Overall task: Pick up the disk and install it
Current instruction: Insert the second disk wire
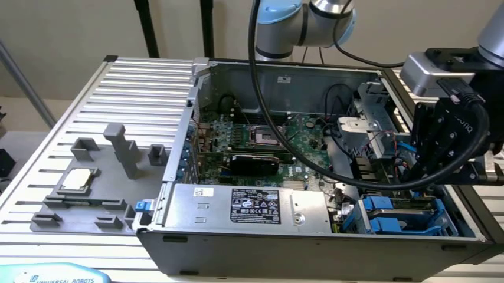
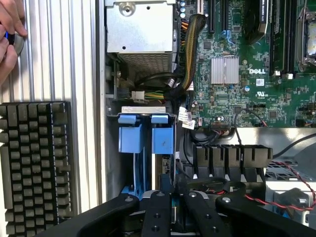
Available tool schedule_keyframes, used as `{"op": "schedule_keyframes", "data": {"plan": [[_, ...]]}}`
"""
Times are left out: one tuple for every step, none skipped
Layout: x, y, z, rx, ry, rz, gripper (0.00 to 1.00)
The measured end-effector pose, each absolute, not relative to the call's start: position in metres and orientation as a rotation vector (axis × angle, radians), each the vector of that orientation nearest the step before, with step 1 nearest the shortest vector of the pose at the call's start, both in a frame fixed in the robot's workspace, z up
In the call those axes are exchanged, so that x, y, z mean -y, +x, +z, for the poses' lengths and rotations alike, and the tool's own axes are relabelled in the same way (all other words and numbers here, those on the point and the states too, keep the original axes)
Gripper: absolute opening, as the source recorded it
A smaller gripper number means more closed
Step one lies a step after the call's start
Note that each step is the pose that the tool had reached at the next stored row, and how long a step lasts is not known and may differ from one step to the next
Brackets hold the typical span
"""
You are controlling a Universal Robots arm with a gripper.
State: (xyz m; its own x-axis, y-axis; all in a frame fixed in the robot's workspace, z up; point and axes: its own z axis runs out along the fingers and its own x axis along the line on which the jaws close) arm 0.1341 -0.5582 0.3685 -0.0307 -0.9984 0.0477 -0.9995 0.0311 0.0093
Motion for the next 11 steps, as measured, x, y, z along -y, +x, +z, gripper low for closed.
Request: {"op": "schedule_keyframes", "data": {"plan": [[0.558,0.134,0.368,2.226,2.158,0.041,0.16],[0.558,0.134,0.368,2.226,2.159,0.041,0.16],[0.558,0.133,0.368,2.225,2.16,0.042,0.16],[0.558,0.131,0.368,2.223,2.162,0.042,0.16],[0.558,0.129,0.368,2.22,2.166,0.043,0.16],[0.558,0.127,0.368,2.218,2.169,0.044,0.16],[0.558,0.125,0.368,2.216,2.172,0.045,0.16],[0.559,0.123,0.367,2.214,2.176,0.047,0.16],[0.559,0.123,0.367,2.213,2.179,0.049,0.16],[0.559,0.123,0.366,2.211,2.184,0.051,0.16],[0.559,0.122,0.365,2.21,2.188,0.054,0.16]]}}
